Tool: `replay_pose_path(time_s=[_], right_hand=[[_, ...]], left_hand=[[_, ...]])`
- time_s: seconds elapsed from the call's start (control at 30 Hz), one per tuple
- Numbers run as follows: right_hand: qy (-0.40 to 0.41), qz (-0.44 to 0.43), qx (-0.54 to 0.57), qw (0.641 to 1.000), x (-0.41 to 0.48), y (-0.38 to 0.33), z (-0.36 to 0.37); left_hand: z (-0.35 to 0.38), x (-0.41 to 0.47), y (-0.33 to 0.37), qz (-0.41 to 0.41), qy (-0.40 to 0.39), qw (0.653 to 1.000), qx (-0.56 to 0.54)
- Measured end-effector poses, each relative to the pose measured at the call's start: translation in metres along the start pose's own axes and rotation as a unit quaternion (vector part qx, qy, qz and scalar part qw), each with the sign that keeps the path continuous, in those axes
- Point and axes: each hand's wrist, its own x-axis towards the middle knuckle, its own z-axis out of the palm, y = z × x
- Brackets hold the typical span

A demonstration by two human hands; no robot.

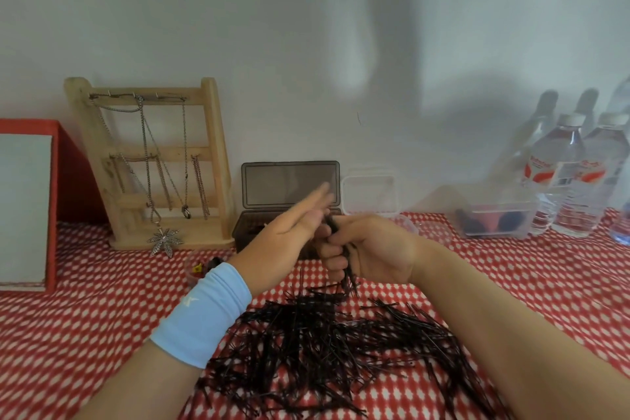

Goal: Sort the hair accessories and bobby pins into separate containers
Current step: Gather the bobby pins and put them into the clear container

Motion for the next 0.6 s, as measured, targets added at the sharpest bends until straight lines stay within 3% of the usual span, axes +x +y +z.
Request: replay_pose_path(time_s=[0.1,0.23,0.3,0.47,0.6], right_hand=[[0.030,-0.071,0.081,0.994,0.000,-0.007,-0.004],[0.107,-0.154,0.148,0.971,0.001,-0.009,-0.004],[0.133,-0.182,0.158,0.961,0.004,-0.009,-0.001],[0.159,-0.209,0.153,0.953,0.008,-0.005,0.006],[0.142,-0.192,0.139,0.961,0.009,-0.002,0.011]], left_hand=[[0.003,0.005,-0.002,-0.062,0.040,0.988,-0.139],[0.012,0.002,-0.004,-0.156,-0.051,0.986,0.001],[0.017,-0.001,-0.005,-0.163,-0.077,0.983,0.041],[0.016,-0.001,-0.006,-0.148,-0.045,0.988,-0.009],[0.018,-0.002,-0.004,-0.184,-0.042,0.979,-0.082]])
